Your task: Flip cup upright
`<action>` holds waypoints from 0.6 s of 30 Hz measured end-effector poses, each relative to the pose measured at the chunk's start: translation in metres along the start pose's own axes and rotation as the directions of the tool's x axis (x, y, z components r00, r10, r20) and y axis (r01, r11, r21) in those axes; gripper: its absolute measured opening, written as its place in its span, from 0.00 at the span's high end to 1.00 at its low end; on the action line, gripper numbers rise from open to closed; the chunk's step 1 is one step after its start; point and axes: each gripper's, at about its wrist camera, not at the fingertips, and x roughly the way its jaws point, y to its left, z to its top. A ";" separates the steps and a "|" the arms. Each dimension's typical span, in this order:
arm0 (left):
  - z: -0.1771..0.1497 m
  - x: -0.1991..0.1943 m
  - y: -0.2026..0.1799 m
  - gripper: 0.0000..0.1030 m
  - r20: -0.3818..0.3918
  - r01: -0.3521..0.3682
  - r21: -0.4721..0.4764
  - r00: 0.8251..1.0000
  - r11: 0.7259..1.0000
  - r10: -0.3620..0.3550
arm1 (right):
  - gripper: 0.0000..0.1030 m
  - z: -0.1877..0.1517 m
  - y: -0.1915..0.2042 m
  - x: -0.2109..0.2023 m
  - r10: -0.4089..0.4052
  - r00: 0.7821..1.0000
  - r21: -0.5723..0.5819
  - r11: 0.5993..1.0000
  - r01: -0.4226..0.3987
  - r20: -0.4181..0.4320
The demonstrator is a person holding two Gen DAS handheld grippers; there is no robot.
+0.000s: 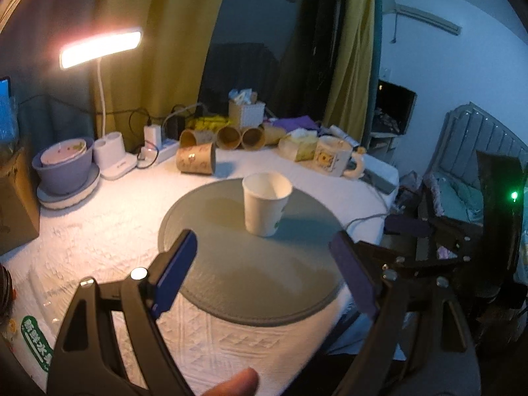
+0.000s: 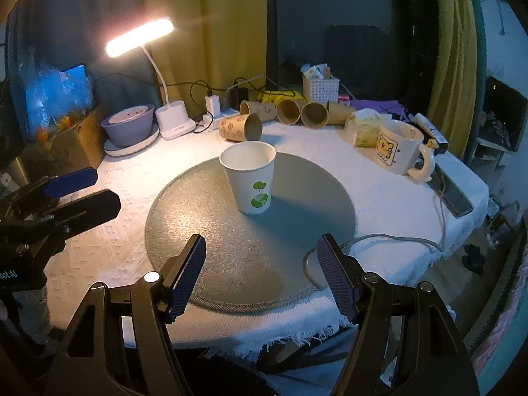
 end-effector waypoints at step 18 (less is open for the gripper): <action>0.021 -0.051 -0.020 0.17 0.142 0.000 0.063 0.990 0.998 -0.009 | 0.29 0.011 0.009 -0.063 -0.046 0.990 -0.009 0.999 0.048 0.131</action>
